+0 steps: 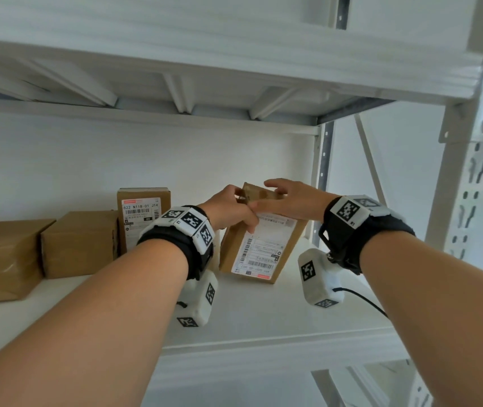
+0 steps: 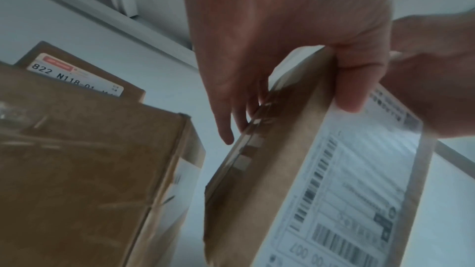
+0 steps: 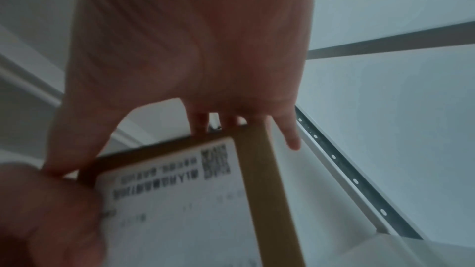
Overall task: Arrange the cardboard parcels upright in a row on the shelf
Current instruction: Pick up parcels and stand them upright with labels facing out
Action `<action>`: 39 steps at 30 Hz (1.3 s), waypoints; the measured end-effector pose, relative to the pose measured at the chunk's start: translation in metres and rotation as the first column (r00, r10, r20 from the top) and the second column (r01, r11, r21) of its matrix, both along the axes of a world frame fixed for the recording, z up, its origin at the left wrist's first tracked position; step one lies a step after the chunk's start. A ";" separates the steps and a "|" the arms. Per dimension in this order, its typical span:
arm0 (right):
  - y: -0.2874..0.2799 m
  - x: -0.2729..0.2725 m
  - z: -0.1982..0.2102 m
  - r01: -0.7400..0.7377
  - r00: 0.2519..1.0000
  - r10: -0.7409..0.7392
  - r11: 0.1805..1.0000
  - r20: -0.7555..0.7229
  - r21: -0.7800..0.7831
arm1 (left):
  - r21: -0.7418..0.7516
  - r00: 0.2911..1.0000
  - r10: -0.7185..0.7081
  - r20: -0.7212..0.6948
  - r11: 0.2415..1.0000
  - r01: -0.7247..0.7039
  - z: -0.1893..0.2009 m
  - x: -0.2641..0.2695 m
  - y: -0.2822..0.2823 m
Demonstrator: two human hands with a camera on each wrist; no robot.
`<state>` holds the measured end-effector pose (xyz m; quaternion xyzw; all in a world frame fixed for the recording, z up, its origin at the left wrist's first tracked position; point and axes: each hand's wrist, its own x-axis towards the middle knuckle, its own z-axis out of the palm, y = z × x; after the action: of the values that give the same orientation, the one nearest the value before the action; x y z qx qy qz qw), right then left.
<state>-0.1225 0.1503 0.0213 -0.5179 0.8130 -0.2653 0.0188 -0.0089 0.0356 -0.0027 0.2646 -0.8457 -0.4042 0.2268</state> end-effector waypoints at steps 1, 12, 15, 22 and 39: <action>0.002 0.000 0.002 -0.016 1.000 0.016 1.000 0.001 0.023 | 0.007 1.000 -0.004 -0.001 1.000 0.004 0.000 0.000 0.000; 0.004 -0.013 0.011 0.098 0.973 -0.058 0.980 0.224 -0.170 | 0.001 0.999 0.009 -0.039 1.000 -0.009 0.013 -0.003 -0.010; 0.013 -0.022 0.010 0.195 0.873 0.011 0.908 0.487 -0.370 | 0.036 0.985 0.115 -0.131 0.993 -0.111 0.016 0.001 -0.015; 0.023 -0.030 0.001 0.160 0.685 0.192 0.901 0.703 -0.402 | 0.308 0.969 0.061 -0.240 0.951 0.016 0.013 0.003 -0.019; 0.022 -0.040 -0.025 0.148 0.832 0.030 0.950 0.553 -0.275 | 0.185 0.958 0.068 -0.277 0.983 -0.017 0.017 0.004 -0.020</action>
<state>-0.1627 0.1723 -0.0037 -0.3902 0.7377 -0.5262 0.1631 -0.0054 0.0157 0.0148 0.2419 -0.7585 -0.5080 0.3288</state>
